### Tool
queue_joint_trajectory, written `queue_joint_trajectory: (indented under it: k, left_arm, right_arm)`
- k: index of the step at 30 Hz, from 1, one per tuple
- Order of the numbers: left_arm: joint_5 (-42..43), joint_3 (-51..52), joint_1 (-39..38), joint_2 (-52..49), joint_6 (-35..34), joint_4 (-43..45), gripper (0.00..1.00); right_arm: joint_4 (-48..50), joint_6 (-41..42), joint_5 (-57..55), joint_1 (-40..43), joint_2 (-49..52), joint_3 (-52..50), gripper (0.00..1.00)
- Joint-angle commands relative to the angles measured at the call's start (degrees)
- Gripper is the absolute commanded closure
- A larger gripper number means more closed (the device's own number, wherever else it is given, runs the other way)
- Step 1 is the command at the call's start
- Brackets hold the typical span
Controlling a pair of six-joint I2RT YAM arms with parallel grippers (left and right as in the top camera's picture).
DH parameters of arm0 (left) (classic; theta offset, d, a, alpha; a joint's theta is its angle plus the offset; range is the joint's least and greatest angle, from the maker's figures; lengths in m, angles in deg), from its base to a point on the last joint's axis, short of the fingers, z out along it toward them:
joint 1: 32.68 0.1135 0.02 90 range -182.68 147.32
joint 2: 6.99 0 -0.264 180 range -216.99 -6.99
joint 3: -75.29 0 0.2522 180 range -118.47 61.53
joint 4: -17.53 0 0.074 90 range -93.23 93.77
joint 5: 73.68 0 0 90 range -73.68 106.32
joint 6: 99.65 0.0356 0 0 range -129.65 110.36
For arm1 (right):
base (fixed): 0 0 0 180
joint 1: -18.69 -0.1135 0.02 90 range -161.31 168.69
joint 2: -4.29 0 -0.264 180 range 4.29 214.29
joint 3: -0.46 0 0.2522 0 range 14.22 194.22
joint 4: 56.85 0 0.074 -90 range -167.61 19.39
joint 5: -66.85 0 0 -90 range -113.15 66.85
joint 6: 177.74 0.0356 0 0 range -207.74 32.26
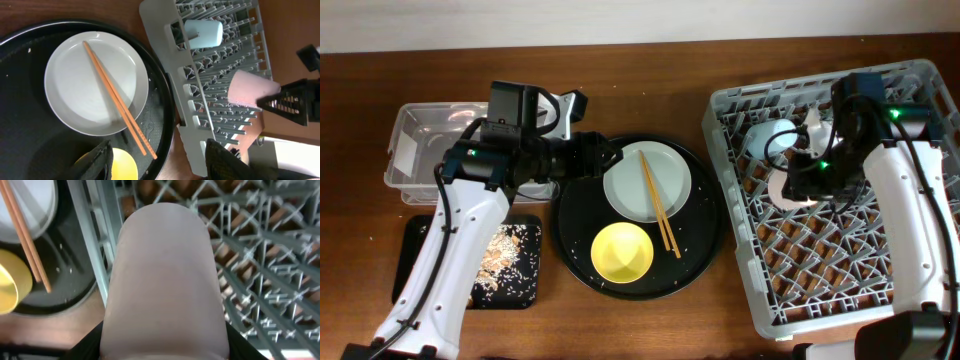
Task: Sort waste into correct bins and load items into the dishwasher rack
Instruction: 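Lower the pink cup upside down into the dish rack with the right gripper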
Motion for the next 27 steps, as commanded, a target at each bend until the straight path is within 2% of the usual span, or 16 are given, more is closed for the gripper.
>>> queue_joint_trajectory:
  k: [1,7,15,21,27]
  left_arm:
    - [-0.8,-0.2,-0.2,0.5,1.1,-0.1,0.42]
    - [-0.8,-0.2,-0.2,0.5,1.1,-0.3,0.42]
    - [-0.8,-0.2,-0.2,0.5,1.1,-0.9,0.42]
    - [-0.8,-0.2,-0.2,0.5,1.1,-1.1,0.42]
    - [-0.8,-0.2,-0.2,0.5,1.1,-1.5,0.41]
  right_arm:
    - [-1.6,0.5,0.9,0.2,0.0,-0.5,0.60]
    - [5.1,0.5,2.7,0.2,0.0,-8.5,0.60]
    - [9.9,0.5,4.0,0.2,0.1,-12.0,0.59]
    - [8.9,0.5,3.7,0.2,0.1,-10.3,0.61]
    - [4.7,0.5,3.7,0.2,0.0,-2.0,0.60]
